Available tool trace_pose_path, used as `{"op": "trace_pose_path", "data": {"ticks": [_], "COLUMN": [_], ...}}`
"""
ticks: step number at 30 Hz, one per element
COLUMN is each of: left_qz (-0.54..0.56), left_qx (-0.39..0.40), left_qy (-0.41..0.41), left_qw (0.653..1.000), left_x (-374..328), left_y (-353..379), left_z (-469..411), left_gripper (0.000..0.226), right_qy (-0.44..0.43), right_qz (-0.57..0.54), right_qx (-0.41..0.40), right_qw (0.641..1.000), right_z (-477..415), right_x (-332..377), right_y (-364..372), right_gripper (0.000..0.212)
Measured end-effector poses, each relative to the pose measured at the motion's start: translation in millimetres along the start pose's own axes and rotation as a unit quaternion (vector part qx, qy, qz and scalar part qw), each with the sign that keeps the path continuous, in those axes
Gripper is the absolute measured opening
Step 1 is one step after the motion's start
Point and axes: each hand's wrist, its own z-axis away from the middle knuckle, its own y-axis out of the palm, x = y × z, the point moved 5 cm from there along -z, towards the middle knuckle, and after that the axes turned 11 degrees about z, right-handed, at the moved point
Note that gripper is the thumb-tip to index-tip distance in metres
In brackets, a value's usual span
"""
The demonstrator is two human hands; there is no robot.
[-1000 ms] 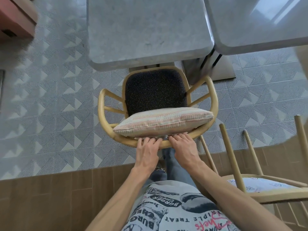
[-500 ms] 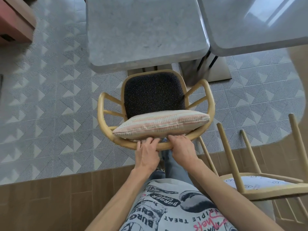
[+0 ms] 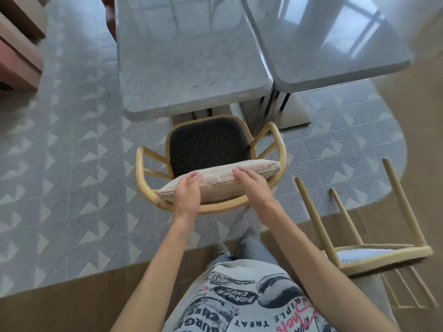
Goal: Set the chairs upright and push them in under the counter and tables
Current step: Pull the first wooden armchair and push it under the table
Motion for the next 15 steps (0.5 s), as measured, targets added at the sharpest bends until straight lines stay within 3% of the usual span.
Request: {"op": "trace_pose_path", "data": {"ticks": [3, 8, 11, 15], "left_qz": [0.037, 0.052, 0.052, 0.069], "left_qx": [-0.002, -0.006, -0.004, -0.015], "left_qy": [-0.002, 0.017, 0.024, 0.03], "left_qw": [0.999, 0.998, 0.998, 0.997], "left_x": [-15, -26, -22, -12], "left_y": [4, 21, 37, 59], "left_z": [10, 42, 64, 98], "left_gripper": [0.024, 0.029, 0.017, 0.021], "right_qy": [-0.012, -0.031, -0.044, -0.067], "right_qz": [-0.043, -0.078, -0.092, -0.091], "right_qx": [0.018, 0.021, 0.028, 0.036], "right_qw": [0.999, 0.996, 0.994, 0.993], "right_z": [8, 28, 43, 75], "right_x": [7, 10, 3, -9], "right_y": [-10, -39, -59, -93], "right_gripper": [0.029, 0.043, 0.06, 0.061]}}
